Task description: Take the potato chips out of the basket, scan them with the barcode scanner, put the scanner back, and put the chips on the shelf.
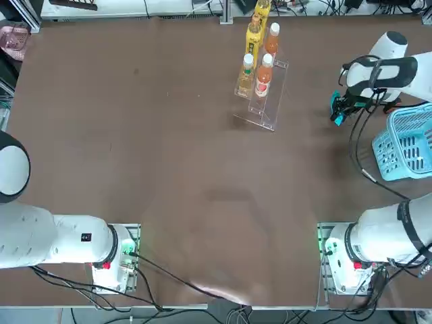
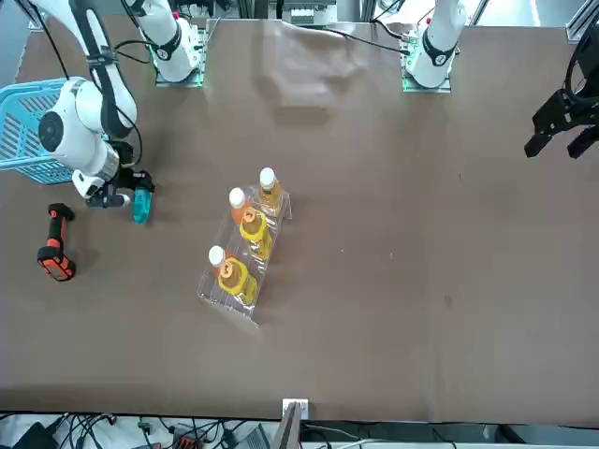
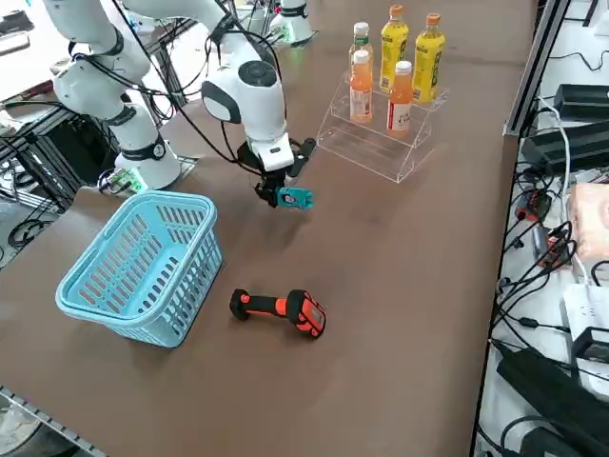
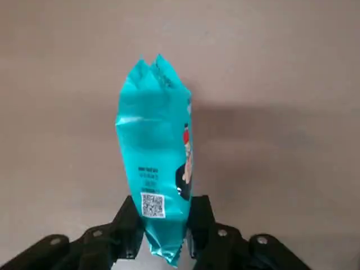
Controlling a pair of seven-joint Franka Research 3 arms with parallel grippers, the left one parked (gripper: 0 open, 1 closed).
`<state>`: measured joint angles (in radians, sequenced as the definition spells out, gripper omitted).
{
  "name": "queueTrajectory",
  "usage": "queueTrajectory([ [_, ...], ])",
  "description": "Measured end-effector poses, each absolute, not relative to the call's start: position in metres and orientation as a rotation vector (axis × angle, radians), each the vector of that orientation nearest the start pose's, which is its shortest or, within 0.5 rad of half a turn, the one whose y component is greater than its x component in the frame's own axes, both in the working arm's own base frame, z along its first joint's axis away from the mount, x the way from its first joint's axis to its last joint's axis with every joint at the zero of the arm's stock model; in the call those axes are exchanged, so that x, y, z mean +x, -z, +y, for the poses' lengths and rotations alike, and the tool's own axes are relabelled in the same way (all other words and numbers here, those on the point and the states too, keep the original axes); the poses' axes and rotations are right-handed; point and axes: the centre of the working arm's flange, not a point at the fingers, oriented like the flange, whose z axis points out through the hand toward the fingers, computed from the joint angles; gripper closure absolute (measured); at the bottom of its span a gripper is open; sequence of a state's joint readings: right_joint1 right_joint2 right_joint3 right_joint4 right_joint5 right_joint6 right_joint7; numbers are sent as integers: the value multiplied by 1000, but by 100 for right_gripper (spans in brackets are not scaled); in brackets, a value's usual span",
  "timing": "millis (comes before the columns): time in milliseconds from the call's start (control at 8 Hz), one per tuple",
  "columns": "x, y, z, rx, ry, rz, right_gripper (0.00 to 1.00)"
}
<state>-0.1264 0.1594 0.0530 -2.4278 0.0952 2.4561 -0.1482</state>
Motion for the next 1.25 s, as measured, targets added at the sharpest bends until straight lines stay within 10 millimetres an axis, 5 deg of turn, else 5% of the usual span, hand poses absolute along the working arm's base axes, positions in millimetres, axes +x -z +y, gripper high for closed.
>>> queueTrajectory([
  [500, 476, -206, -30, -3060, -198, 32, 59],
  [1250, 476, -201, -29, -3061, -199, 39, 50],
])
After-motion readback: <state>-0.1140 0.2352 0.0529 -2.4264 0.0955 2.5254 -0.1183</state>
